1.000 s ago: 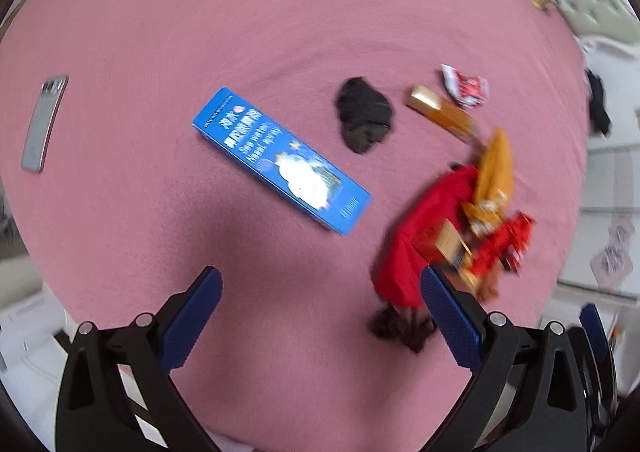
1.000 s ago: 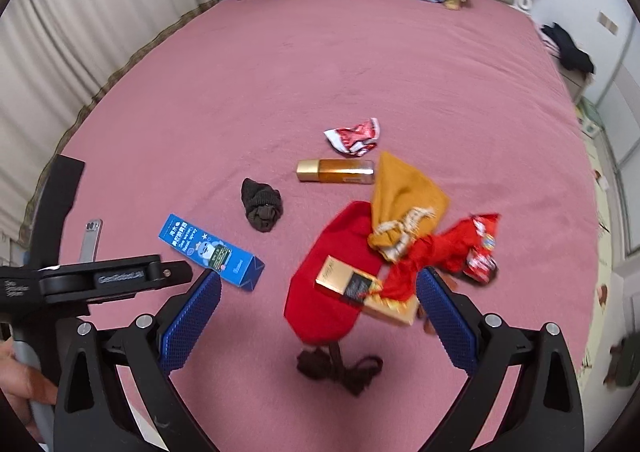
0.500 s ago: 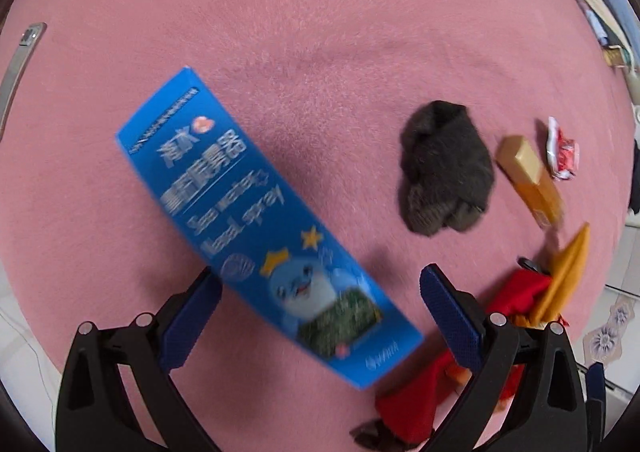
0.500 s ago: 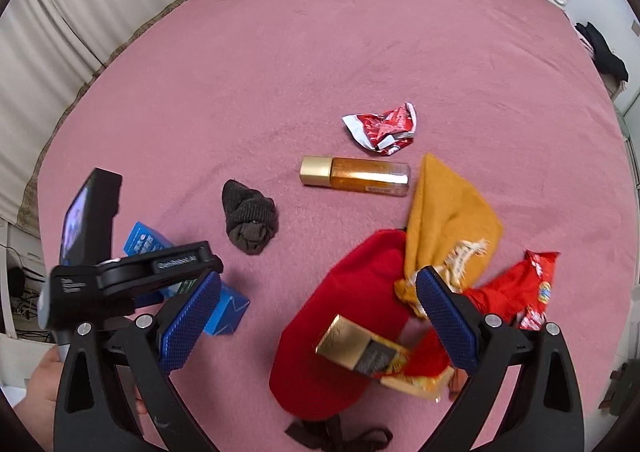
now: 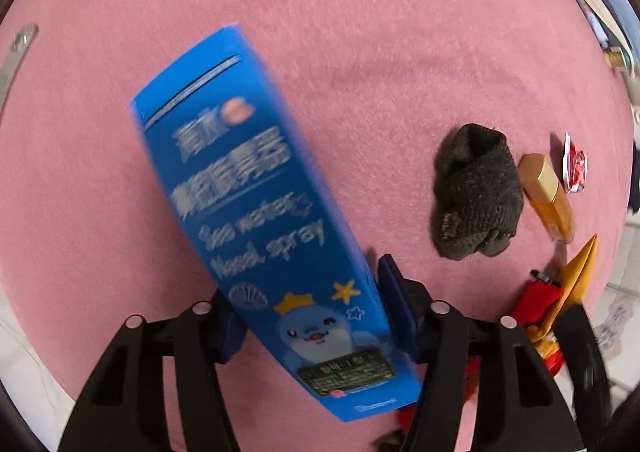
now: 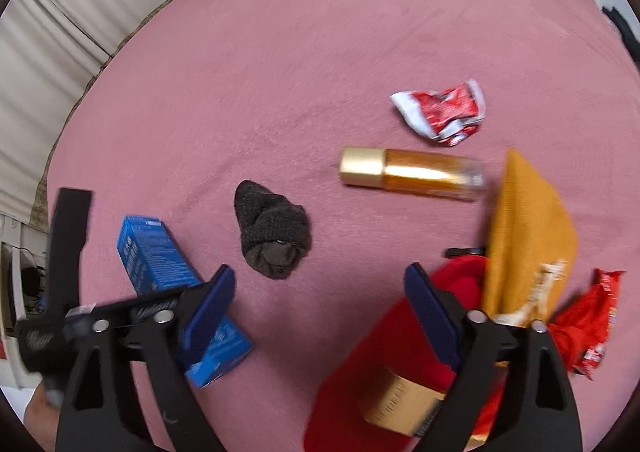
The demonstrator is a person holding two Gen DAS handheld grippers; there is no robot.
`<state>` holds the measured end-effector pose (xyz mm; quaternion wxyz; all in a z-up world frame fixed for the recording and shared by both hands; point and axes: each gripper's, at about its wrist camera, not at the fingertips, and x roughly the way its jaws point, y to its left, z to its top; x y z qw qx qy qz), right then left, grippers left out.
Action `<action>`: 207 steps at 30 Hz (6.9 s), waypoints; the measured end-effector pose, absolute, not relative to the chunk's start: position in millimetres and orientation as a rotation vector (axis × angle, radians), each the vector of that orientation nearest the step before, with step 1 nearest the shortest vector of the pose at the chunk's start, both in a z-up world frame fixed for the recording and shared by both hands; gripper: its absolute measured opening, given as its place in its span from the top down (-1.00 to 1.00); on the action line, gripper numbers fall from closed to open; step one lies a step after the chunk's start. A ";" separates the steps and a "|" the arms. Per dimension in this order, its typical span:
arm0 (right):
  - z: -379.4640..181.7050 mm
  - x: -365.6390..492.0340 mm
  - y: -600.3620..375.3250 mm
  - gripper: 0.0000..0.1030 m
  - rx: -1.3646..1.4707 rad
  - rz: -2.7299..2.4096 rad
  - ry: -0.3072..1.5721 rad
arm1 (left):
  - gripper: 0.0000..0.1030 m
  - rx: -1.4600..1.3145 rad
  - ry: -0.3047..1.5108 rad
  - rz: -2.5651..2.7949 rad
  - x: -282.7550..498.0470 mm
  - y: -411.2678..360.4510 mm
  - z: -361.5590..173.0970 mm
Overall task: Collect trash
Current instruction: 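Grasp the blue nasal spray box with left tool while right tool grasps black sock, then carry the blue box and black sock toward the yellow bucket, then open both tools to drop the box and sock into the bucket, then move both tools back over the pile on the bed, then grasp the gold L'Oréal box with left tool while right tool grasps red ribbon, then carry the gold box and red ribbon over the yellow bucket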
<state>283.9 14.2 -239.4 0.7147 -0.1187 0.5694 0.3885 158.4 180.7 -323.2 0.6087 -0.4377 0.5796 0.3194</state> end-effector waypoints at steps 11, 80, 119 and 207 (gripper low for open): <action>-290.3 289.2 67.9 -0.10 -0.233 0.869 1.385 | -0.09 -0.981 1.322 0.634 123.3 193.3 -321.8; -169.0 163.8 -805.2 -0.09 0.542 -0.247 1.085 | -0.89 -0.100 1.545 -0.608 239.5 -594.7 -232.2; -149.3 226.7 -404.6 -0.08 0.260 0.462 1.236 | -0.89 -0.411 1.417 -0.037 168.2 -175.1 -200.8; -174.3 235.6 -345.8 0.35 0.410 0.478 1.328 | 0.20 -0.428 1.429 -0.306 213.3 -97.4 -220.2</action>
